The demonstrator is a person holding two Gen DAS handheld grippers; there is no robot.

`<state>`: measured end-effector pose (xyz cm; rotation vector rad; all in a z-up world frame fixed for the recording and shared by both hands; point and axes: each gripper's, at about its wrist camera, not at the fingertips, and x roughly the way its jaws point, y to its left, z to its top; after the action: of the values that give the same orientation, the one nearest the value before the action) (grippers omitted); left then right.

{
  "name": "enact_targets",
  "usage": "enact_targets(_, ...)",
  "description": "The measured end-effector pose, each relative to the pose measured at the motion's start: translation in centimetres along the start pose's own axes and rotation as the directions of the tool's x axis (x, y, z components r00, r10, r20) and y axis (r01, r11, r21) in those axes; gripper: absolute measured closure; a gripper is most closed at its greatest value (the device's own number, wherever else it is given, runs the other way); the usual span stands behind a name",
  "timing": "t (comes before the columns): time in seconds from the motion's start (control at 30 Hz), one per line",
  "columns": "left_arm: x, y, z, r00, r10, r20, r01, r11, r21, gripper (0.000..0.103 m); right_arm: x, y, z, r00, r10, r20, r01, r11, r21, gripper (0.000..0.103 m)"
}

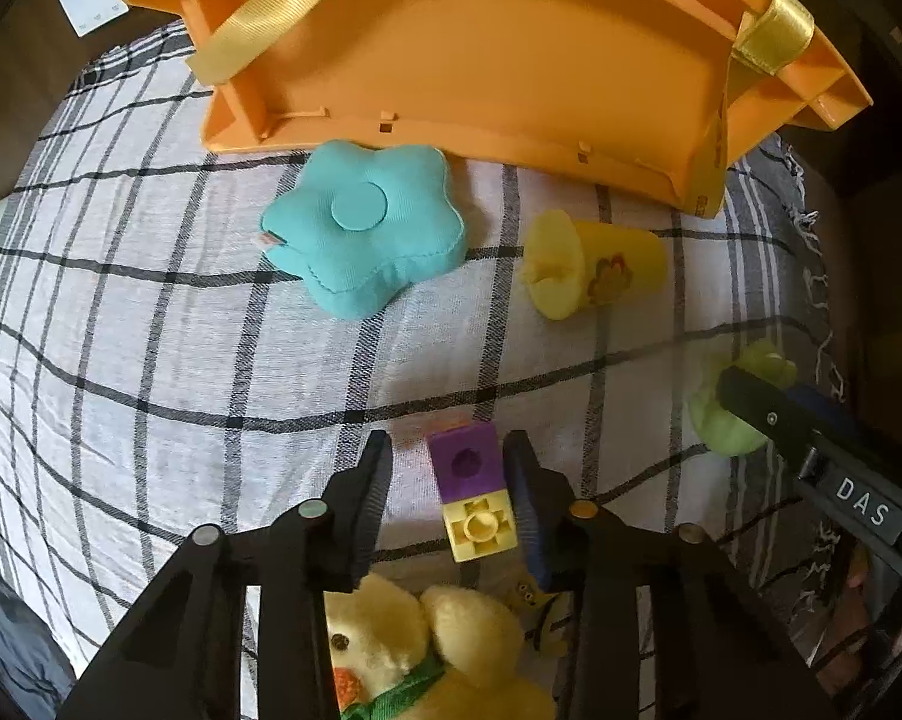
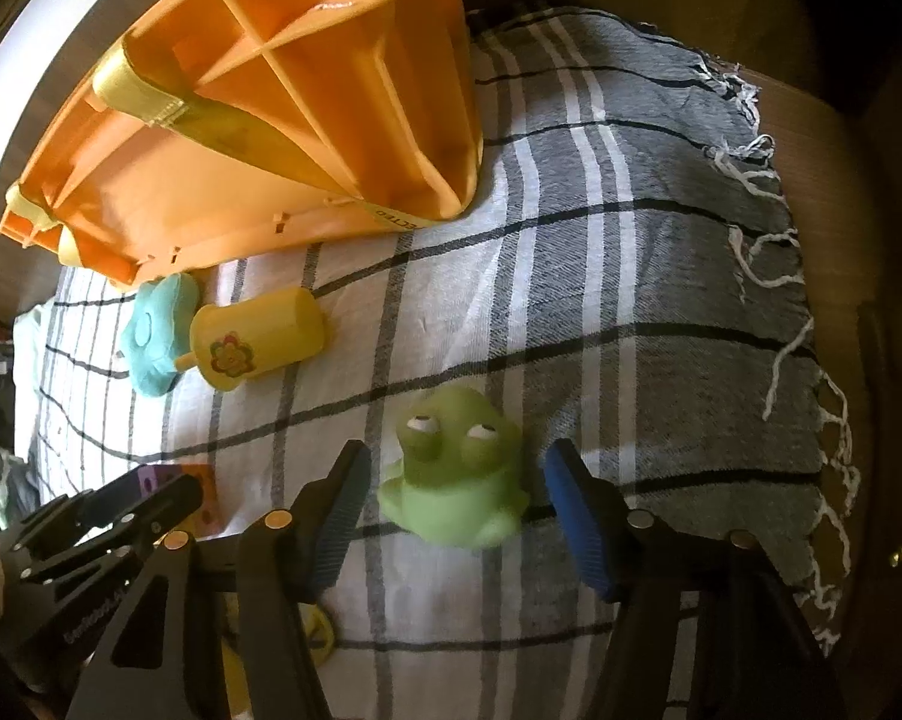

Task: Organize objects
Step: 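Grasp the purple-and-yellow block with the left gripper while the right gripper grasps the green frog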

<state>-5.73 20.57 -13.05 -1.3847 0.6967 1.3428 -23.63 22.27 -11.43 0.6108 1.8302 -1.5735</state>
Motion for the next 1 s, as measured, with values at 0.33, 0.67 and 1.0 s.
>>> enact_targets(0.33, 0.7, -0.6, 0.1, 1.000, -0.013, 0.002, 0.013, 1.000, -0.009, 0.081, 0.6, 0.1, -0.1, 0.990, -0.105, 0.097, 0.124, 0.970, -0.208, 0.062)
enact_targets(0.67, -1.1, -1.3, -0.1, 0.998, -0.037, 0.051, 0.037, 0.999, -0.006, 0.083, -1.4, 0.1, -1.3, 0.972, -0.134, 0.194, 0.191, 0.930, -0.315, 0.062)
enact_targets(1.0, -2.4, -0.3, -1.6, 0.996, -0.049, 0.069, 0.049, 0.999, 0.004, 0.083, -2.5, 0.3, -2.8, 0.949, -0.158, 0.273, 0.260, 0.882, -0.394, 0.062)
